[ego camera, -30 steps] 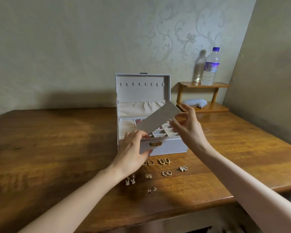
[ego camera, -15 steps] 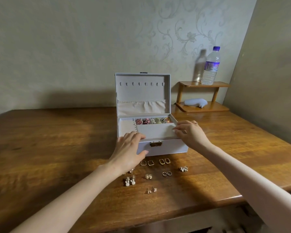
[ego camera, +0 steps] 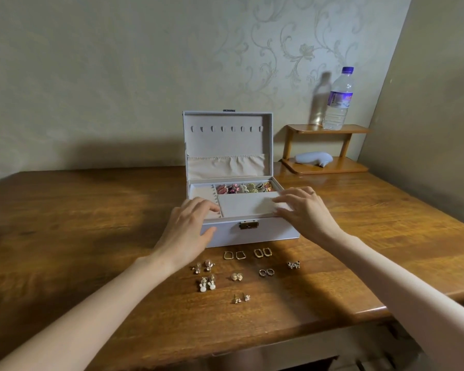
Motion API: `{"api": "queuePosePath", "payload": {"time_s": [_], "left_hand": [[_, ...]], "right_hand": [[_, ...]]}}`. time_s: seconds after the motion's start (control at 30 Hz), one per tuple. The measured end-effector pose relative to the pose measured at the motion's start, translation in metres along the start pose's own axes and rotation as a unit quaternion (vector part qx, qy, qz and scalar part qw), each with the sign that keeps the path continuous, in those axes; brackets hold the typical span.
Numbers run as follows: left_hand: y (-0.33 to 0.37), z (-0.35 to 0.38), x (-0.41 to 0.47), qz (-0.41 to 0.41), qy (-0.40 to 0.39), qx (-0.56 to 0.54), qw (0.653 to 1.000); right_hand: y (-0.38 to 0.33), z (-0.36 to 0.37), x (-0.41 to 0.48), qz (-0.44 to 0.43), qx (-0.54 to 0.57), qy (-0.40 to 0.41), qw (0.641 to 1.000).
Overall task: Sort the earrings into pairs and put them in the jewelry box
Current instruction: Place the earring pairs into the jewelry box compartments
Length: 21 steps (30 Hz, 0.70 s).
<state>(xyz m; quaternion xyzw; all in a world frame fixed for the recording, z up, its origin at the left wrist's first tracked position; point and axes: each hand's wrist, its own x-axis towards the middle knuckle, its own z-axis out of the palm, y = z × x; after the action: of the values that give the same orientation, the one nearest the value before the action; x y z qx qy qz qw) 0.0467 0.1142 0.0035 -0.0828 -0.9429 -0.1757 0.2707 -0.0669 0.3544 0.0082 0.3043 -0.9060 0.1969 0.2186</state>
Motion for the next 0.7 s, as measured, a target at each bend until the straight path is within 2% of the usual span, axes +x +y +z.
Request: {"api": "queuePosePath", "payload": {"time_s": [0.07, 0.13, 0.17, 0.27, 0.3, 0.4, 0.6, 0.7], "left_hand": [[-0.005, -0.004, -0.005, 0.023, 0.048, 0.024, 0.998], [0.000, -0.007, -0.012, 0.056, 0.055, 0.028, 0.996], [0.005, -0.007, -0.015, 0.065, 0.035, 0.031, 0.997], [0.023, -0.001, -0.020, 0.036, -0.067, 0.043, 0.996], [0.026, 0.002, -0.019, 0.019, -0.093, 0.049, 0.994], [0.036, 0.011, -0.010, -0.025, -0.132, 0.058, 0.989], [0.059, 0.028, 0.003, -0.008, -0.152, 0.034, 0.988], [0.068, 0.039, 0.010, -0.007, -0.189, 0.061, 0.980]], "right_hand": [[-0.010, -0.001, -0.011, -0.057, 0.001, 0.069, 0.996], [-0.026, -0.003, -0.022, -0.107, 0.008, 0.083, 0.991], [-0.035, -0.005, -0.025, -0.108, 0.008, 0.049, 0.993], [-0.053, -0.007, -0.026, -0.008, -0.031, -0.130, 0.991], [-0.054, -0.007, -0.024, 0.017, -0.036, -0.164, 0.986], [-0.050, -0.008, -0.019, 0.053, -0.027, -0.203, 0.977], [-0.042, -0.001, -0.022, 0.087, 0.007, -0.234, 0.968], [-0.039, 0.001, -0.022, 0.111, 0.037, -0.238, 0.964]]}}
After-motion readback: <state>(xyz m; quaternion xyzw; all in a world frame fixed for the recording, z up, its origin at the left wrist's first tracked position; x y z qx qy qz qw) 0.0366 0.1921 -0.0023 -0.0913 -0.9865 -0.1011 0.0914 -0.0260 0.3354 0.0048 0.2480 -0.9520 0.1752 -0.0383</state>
